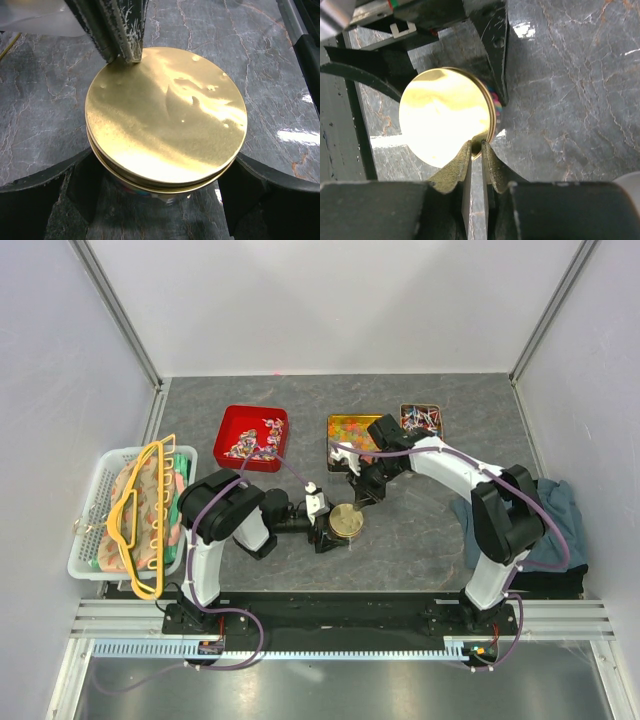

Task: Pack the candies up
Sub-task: Screw the bottle lid onto the packing bottle.

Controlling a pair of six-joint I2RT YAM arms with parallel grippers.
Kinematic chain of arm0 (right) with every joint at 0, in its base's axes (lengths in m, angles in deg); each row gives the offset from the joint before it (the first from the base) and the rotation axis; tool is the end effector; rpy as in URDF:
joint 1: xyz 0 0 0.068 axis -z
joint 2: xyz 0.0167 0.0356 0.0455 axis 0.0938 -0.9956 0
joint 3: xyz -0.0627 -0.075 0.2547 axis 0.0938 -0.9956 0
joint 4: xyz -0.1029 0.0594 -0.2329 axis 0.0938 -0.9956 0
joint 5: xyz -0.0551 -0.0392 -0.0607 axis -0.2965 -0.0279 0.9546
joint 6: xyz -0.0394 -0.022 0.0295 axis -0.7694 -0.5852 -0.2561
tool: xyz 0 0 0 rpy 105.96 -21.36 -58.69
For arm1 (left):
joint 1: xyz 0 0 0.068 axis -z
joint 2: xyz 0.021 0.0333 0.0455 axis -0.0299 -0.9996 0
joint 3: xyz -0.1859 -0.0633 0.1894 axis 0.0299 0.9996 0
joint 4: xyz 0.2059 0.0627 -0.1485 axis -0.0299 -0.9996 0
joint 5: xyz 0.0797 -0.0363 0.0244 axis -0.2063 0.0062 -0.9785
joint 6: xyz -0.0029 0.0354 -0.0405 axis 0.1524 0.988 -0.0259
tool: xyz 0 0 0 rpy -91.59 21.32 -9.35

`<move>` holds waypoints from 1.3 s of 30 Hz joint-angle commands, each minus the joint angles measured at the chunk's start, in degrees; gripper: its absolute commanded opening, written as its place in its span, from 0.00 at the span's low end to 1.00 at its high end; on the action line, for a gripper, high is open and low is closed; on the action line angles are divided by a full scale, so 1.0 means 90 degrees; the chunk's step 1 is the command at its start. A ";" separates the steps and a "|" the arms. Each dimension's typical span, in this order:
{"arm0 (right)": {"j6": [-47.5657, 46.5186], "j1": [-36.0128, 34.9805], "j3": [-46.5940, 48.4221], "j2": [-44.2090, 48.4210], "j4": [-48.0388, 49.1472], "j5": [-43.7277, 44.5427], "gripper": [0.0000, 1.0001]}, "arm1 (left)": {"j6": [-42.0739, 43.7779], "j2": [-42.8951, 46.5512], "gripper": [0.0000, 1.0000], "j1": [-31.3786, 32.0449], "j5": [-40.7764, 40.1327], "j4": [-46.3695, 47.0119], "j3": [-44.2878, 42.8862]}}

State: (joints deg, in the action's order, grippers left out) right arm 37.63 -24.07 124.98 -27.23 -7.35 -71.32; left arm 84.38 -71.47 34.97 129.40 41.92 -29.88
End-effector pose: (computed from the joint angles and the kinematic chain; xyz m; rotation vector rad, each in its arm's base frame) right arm 0.2928 0.1920 0.2110 -1.6087 2.0835 0.9341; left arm 0.2183 -0.1949 0.0820 1.1793 1.4230 -1.1221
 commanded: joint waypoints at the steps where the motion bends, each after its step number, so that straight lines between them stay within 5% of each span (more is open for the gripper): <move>1: -0.0244 -0.0077 -0.0321 0.0236 -0.0625 -0.0145 0.18 | -0.0372 -0.0170 0.87 -0.0082 -0.0247 0.1716 -0.0063; 12: -0.0439 -0.0106 -0.0752 0.0656 -0.0860 -0.0340 0.18 | -0.0626 -0.0180 0.87 -0.0131 -0.0237 0.1716 -0.0092; 19: -0.0322 0.0089 -0.0089 0.0735 -0.0820 0.0080 0.23 | -0.0617 -0.0190 0.87 -0.0131 -0.0208 0.1706 -0.0092; 27: -0.0146 0.0079 0.1327 -0.0211 -0.0772 -0.0368 0.36 | -0.0568 -0.0248 0.87 -0.0121 -0.0198 0.1706 -0.0112; 39: -0.0283 -0.0087 0.1895 -0.1316 -0.0898 -0.1072 0.37 | -0.0441 -0.0307 0.88 -0.0121 -0.0345 0.1686 -0.0121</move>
State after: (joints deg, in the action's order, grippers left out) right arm 36.43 -23.85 139.78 -39.12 -14.54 -76.13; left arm 81.10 -72.38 34.14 129.16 42.75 -31.00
